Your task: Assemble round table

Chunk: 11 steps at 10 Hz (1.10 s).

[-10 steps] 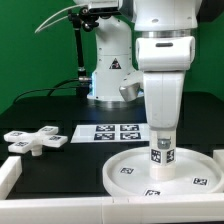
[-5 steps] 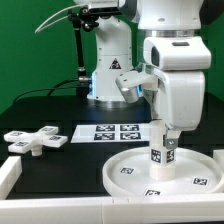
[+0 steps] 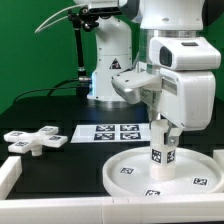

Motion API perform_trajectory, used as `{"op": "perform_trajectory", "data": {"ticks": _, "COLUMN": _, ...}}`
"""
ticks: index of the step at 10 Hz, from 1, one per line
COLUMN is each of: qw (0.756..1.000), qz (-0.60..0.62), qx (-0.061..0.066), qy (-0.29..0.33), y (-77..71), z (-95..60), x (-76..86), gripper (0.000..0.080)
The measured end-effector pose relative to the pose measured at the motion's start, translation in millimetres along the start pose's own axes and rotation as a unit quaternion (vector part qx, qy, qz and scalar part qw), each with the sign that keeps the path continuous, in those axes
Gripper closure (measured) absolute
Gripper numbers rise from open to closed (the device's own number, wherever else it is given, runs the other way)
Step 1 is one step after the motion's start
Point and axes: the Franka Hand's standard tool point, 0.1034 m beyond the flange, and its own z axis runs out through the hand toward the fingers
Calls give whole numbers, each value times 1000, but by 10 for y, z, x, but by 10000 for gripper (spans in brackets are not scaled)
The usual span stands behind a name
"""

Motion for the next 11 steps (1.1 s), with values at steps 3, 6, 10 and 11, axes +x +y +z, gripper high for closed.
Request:
{"op": "perform_trajectory", "data": {"ticks": 3, "qw": 1000, "qz": 20, "qx": 1, "qy": 0, "y": -5, "z": 7, "x": -3, "gripper": 392}}
{"op": "perform_trajectory", "data": {"ticks": 6, "qw": 996, "qz": 91, "qx": 2, "qy": 1, "y": -18, "z": 14, "x": -38, "gripper": 392}}
{"op": "perform_trajectory", "data": {"ticks": 10, "qw": 970, "qz": 243, "qx": 5, "qy": 1, "y": -45, "z": 26, "x": -91, "gripper": 390}}
{"op": "perform_trajectory", "data": {"ticks": 11, "qw": 962, "qz": 274, "qx": 6, "qy": 0, "y": -48, "z": 27, "x": -91, "gripper": 390}}
